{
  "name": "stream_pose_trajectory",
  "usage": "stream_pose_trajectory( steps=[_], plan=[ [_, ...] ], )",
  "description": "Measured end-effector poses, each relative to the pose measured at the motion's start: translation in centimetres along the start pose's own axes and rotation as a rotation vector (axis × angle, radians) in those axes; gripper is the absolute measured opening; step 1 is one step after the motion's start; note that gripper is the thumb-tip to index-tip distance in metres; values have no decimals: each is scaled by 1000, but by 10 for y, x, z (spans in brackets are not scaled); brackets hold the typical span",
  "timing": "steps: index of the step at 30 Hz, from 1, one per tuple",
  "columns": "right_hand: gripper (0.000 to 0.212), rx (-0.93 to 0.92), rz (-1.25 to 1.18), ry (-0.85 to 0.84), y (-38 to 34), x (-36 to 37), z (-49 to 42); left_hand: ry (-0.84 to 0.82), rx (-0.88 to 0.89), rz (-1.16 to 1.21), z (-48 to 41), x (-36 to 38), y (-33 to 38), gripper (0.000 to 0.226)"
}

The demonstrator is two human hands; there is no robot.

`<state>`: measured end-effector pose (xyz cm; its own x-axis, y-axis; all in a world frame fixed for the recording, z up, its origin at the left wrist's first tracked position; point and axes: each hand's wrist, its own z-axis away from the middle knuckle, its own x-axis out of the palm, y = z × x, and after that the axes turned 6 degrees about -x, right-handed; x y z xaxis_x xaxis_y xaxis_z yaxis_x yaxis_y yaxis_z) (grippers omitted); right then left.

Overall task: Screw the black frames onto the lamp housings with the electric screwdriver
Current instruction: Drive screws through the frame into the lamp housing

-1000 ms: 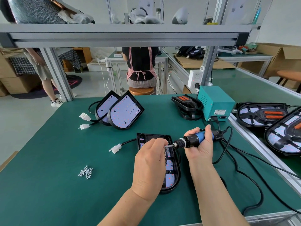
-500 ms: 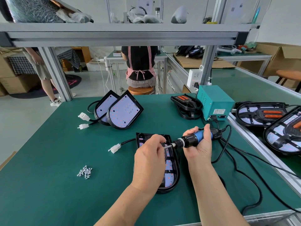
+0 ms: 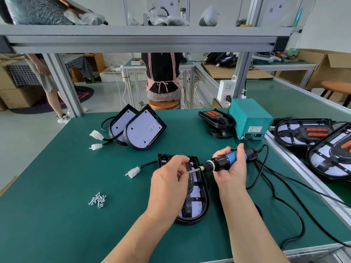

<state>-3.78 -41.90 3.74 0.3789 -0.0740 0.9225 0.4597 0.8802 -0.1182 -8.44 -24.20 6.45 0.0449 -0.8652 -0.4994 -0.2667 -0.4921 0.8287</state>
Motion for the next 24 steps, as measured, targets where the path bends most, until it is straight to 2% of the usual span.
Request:
stream_pose_trajectory(
  steps=[14,20,24],
  plan=[
    [42,-30,45,-6,2,-1,-2,-4,41,-45,0,-2,-4,39],
    [32,-42,69,-15,4,-2,-3,-25,201,-264,1,-5,-2,36],
    [29,-57,95,-13,5,-2,-2,-72,269,-415,0,-9,2,42]
  ],
)
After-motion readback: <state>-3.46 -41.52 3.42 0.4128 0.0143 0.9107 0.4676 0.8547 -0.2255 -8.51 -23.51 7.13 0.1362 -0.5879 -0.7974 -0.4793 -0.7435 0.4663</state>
